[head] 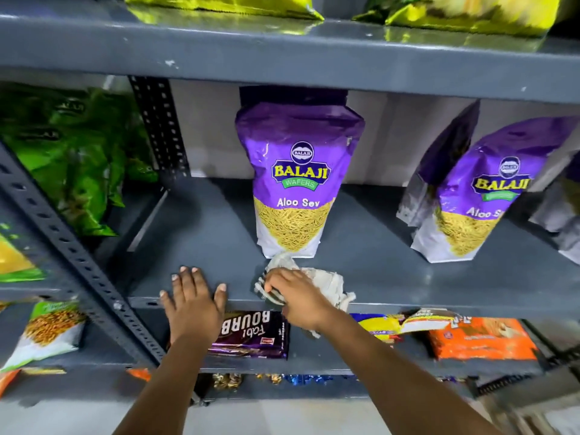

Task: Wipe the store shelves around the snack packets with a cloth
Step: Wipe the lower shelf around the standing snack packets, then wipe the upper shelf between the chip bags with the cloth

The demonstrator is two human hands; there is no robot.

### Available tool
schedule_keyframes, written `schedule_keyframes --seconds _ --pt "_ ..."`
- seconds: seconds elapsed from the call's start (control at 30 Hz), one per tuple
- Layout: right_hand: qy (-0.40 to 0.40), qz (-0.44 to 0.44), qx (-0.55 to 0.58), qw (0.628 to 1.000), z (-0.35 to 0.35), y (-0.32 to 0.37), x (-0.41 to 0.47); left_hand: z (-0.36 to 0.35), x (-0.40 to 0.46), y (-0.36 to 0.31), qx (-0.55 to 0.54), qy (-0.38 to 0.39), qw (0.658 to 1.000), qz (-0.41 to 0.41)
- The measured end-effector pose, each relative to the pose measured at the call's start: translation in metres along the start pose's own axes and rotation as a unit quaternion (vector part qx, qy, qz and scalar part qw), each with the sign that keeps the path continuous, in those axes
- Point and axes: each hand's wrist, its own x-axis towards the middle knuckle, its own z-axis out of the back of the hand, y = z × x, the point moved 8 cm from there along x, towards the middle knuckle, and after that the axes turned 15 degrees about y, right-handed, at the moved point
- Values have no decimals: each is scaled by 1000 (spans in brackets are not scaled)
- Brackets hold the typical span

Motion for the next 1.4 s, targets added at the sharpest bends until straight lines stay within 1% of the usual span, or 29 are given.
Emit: schedule_keyframes --seconds 0.07,0.1,0.17,0.2,0.27,0.33,0.37,0.4,0.47,0.53,0.6,0.67,0.73,0.77,0.8,0.83,0.9,0.93,1.0,1.03,1.07,1.1,1.13,1.17,1.2,1.23,1.27,1.33,1.4 --pt "8 8 32 999 -1 9 -4 0 0 -1 5 8 1000 1" --pt "15 11 71 997 -4 14 -8 0 -1 -1 8 11 1000 2" --pt "24 7 213 977 -12 23 -23 0 -3 -1 15 14 1000 6" --pt "22 -8 307 951 -21 24 -35 2 -3 -2 18 18 1000 8" --pt "18 -58 469 881 -45 18 -62 5 -3 -3 20 31 999 12" --pt "11 -122 561 819 -69 2 -94 6 -8 -7 35 37 999 13" --pt "9 -137 592 794 -75 -4 -110 7 -13 -11 54 32 998 5" --pt "10 -147 608 780 -76 -9 -124 8 -19 -17 74 19 997 -8" --pt "2 -159 621 767 -64 -20 -148 16 -40 -37 84 -31 994 -58" --pt "-25 -153 657 737 -35 -26 -172 24 -56 -64 98 -65 984 -137" --pt "-64 -121 688 712 10 -25 -195 48 -66 -93 113 -101 971 -184" --pt "-124 -69 677 722 70 -16 -221 87 -78 -124 118 -154 955 -227" --pt "-205 -8 644 737 138 -2 -249 132 -93 -157 134 -231 925 -272" --pt "-254 24 609 751 174 6 -263 153 -101 -173 143 -265 908 -290" --pt "-310 57 563 764 212 15 -279 173 -111 -188 148 -298 891 -308" --pt "-372 92 516 766 251 25 -295 193 -121 -202 143 -332 873 -328" --pt "-497 150 393 759 318 46 -322 230 -139 -221 118 -391 840 -357" --pt "-547 158 318 758 344 56 -329 245 -146 -228 107 -416 828 -361" --pt "-594 140 164 775 384 80 -321 270 -157 -235 101 -456 809 -357" --pt "-586 124 94 795 396 92 -305 279 -160 -239 101 -465 807 -350" --pt "-553 104 17 827 402 102 -282 286 -161 -241 97 -466 810 -342" --pt "-492 72 -72 865 401 109 -253 291 -161 -242 95 -470 813 -331" --pt "-405 19 -161 900 392 109 -220 296 -159 -243 85 -466 821 -320" --pt "-304 -54 -228 924 379 101 -190 299 -155 -243 73 -455 832 -309" --pt "-217 -120 -251 936 365 89 -169 300 -150 -241 64 -445 842 -297" --pt "-170 -153 -239 944 355 80 -157 300 -145 -239 58 -436 851 -287" --pt "-167 -157 -216 949 349 76 -152 298 -140 -238 59 -434 854 -281" --pt "-217 -138 -179 950 349 74 -153 295 -132 -234 51 -429 856 -283" --pt "-241 -117 -158 950 349 75 -155 295 -132 -234 44 -434 850 -296"
